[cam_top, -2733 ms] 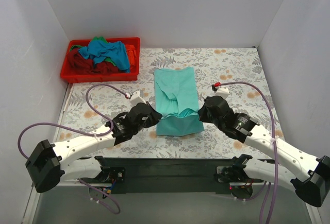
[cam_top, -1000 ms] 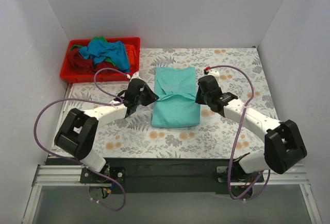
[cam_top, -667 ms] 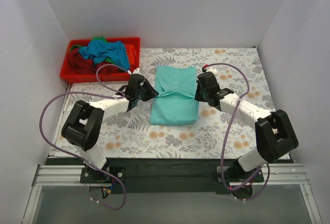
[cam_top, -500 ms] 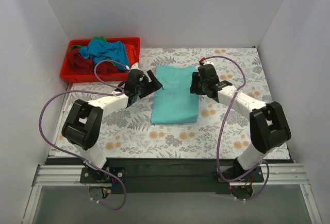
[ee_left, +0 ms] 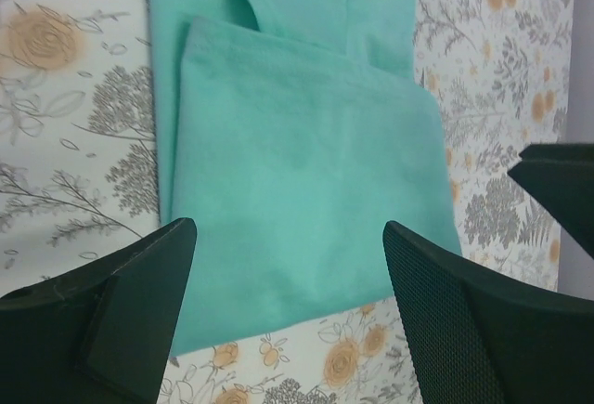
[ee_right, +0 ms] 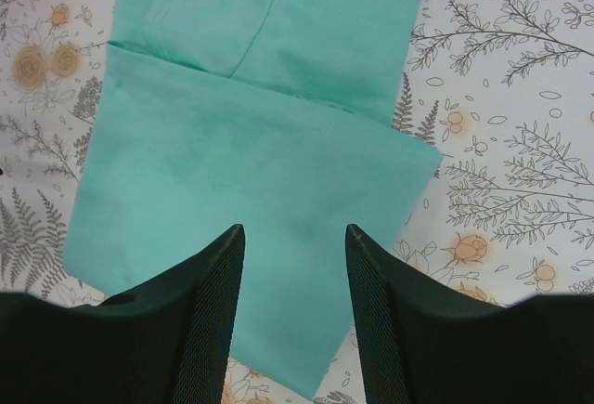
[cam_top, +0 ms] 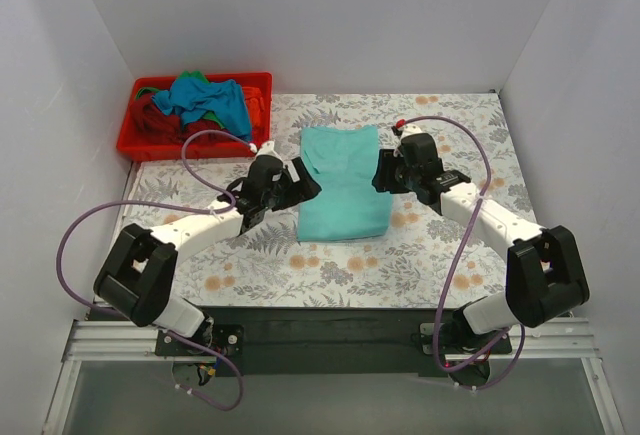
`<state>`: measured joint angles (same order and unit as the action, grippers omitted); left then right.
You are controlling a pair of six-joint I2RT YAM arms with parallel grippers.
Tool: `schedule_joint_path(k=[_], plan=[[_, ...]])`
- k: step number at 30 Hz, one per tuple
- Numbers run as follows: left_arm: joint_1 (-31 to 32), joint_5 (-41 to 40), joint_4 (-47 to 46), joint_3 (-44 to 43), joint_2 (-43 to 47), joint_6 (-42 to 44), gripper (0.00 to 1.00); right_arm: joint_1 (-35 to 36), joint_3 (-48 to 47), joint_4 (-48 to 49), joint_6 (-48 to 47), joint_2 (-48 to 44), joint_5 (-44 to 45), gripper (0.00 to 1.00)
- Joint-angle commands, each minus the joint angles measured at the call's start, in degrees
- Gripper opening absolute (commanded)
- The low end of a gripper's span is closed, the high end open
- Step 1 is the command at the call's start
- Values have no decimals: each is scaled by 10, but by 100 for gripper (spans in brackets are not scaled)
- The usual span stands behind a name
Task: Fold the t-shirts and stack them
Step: Fold the tshirt
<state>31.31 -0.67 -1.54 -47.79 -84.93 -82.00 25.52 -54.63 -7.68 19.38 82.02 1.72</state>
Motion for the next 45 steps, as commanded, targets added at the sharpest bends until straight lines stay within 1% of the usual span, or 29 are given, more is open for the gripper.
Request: schedule_joint_path(k=[1,5,8,9,11,12,16,19,20,21,23,30,36,39,40,42,43,45], plan=[[30,-30,13,10,21,10,81,0,1,21,-27,4,-13,54],[36,-38,13,13,3,11,81,0,8,23,-20,7,-13,54],[36,-64,13,0,-15,28,81,1,8,22,-14,13,-5,54],[36,-71,29,-19,-22,35,80,0,8,22,-12,16,0,54],[34,-97,39,-46,-53,49,76,-4,4,21,-8,26,4,53],[32,-102,48,-74,-66,63,74,-10,2,21,-1,31,2,53],[19,-98,56,-135,-138,88,70,-35,-11,21,19,65,-8,51],[13,-101,61,-176,-174,109,69,-54,-20,21,27,89,-13,51],[9,-101,65,-186,-183,112,66,-57,-22,21,28,96,-13,51],[6,-100,71,-195,-190,115,66,-64,-24,21,28,102,-34,51],[-2,-96,75,-212,-206,121,66,-71,-28,20,29,122,-40,51],[-12,-82,77,-234,-227,133,66,-79,-40,25,34,170,-70,52],[-14,-71,71,-237,-241,131,66,-81,-60,29,37,196,-69,51],[-15,-65,68,-238,-247,130,66,-86,-69,29,34,213,-80,46],[-17,-63,69,-239,-250,129,66,-86,-75,29,33,218,-84,39],[-18,-61,67,-238,-252,127,66,-89,-77,29,31,220,-90,30],[-20,-60,67,-238,-251,126,66,-89,-75,29,29,217,-92,23],[-20,-60,66,-235,-250,126,64,-88,-71,34,29,200,-97,17]])
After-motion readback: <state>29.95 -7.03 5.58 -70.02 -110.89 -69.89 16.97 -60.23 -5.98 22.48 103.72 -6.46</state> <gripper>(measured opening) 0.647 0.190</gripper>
